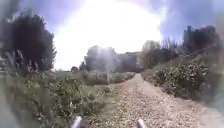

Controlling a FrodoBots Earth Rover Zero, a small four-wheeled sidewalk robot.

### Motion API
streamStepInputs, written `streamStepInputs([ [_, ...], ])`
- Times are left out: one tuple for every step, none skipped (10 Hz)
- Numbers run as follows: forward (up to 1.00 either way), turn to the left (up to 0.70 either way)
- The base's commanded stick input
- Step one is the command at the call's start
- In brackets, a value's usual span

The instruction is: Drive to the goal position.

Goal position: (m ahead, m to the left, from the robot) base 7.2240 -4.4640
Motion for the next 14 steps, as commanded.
streamStepInputs([
  [1.0, -0.01],
  [1.0, -0.03],
  [1.0, -0.4],
  [1.0, -0.4],
  [1.0, -0.36],
  [1.0, -0.09],
  [1.0, 0.0],
  [1.0, -0.12],
  [1.0, -0.4],
  [1.0, -0.4],
  [1.0, -0.4],
  [1.0, -0.4],
  [1.0, 0.0],
  [1.0, 0.0],
])
